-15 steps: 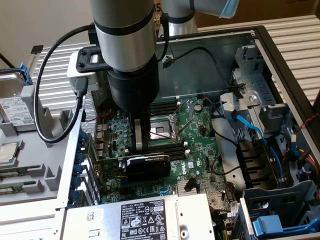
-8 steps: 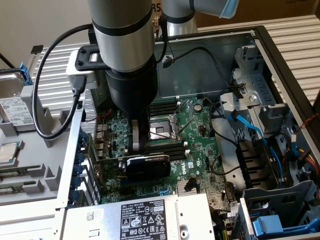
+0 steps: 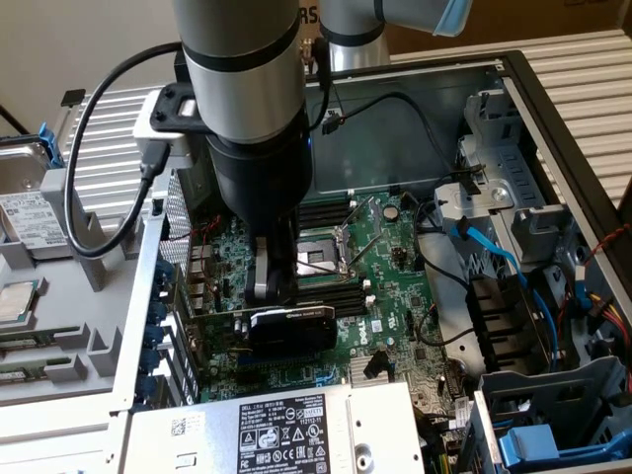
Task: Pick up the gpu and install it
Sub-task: 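Press down on the gpu until it lock into place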
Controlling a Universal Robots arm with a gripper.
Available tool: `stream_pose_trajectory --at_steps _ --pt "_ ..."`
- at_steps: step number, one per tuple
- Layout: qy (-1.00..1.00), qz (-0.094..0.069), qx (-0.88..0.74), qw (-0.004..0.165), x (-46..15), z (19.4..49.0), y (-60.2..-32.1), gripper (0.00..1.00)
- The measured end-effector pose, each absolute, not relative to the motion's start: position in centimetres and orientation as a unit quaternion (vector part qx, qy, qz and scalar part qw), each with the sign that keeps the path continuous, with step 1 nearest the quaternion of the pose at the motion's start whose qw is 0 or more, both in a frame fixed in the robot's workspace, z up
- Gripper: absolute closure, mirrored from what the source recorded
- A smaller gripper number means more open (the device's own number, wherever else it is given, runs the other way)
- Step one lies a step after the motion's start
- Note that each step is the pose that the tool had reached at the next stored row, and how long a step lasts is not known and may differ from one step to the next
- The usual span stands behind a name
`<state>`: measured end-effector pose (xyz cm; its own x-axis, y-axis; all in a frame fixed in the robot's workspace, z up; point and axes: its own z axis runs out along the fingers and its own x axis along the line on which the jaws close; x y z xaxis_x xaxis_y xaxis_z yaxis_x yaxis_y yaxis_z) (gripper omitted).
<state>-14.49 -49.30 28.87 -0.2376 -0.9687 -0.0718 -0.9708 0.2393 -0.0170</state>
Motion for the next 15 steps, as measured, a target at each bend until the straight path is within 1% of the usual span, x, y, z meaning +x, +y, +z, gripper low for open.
stream_pose_trajectory --at_steps 11,15 --pt "0.836 0.013 -0.547 0.034 -14.49 28.56 -49.3 0.89" --pt "0.848 0.017 -0.529 0.028 -14.51 28.55 -49.3 0.89"
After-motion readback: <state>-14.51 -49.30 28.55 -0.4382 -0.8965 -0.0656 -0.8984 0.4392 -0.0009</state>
